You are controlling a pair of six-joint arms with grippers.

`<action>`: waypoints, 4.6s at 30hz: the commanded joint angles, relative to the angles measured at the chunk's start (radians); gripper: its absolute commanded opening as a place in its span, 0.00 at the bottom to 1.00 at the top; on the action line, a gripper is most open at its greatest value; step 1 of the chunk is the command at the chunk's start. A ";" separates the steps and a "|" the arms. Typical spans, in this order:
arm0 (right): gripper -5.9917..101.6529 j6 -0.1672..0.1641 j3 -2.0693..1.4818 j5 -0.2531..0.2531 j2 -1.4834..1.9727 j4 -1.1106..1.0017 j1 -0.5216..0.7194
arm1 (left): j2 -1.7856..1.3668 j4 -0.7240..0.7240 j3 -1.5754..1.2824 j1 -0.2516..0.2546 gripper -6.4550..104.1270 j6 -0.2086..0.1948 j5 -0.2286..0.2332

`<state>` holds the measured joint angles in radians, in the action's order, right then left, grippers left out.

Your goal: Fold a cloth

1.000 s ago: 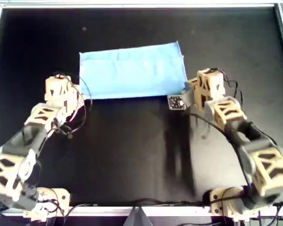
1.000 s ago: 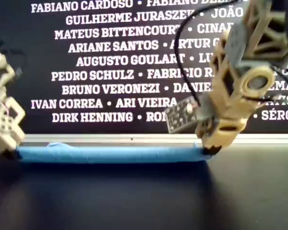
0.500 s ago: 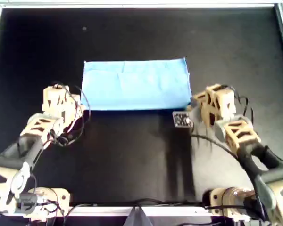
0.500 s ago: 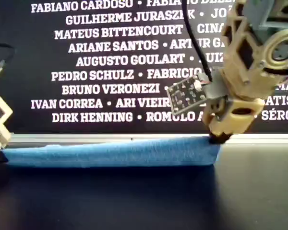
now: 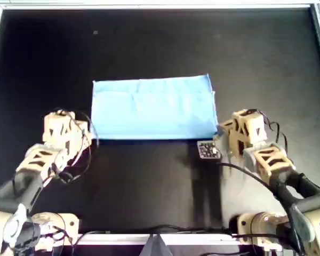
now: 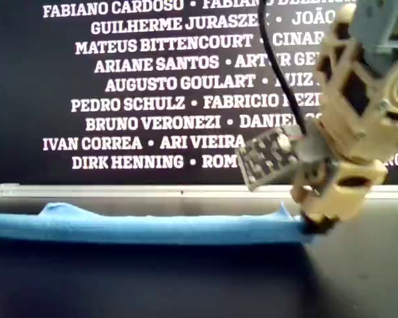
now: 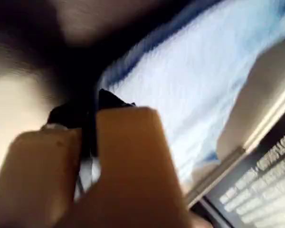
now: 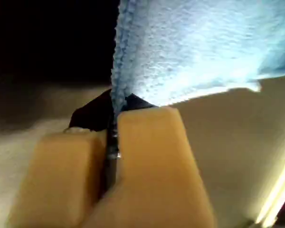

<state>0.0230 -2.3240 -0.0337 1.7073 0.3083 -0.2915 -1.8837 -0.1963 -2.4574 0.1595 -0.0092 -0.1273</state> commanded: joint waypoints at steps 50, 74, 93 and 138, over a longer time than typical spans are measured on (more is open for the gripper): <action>0.52 0.005 -0.699 0.006 1.370 -0.012 0.015 | -1.220 0.005 -0.543 -0.018 0.44 0.000 0.020; 0.74 0.003 -0.591 -0.005 1.140 -0.012 0.011 | -1.215 0.005 -0.551 -0.018 0.45 -0.011 0.020; 0.74 0.023 -0.230 -0.011 0.333 -0.006 -0.002 | -1.071 0.005 -0.551 -0.008 0.45 0.000 0.009; 0.03 0.095 0.138 -0.012 -0.103 0.048 0.012 | -1.071 0.006 -0.551 -0.008 0.45 -0.002 0.005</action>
<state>0.1135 -2.2442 -0.0368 1.5923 0.3682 -0.2899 -2.9514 -0.1979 -3.0204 0.1534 -0.0138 -0.1181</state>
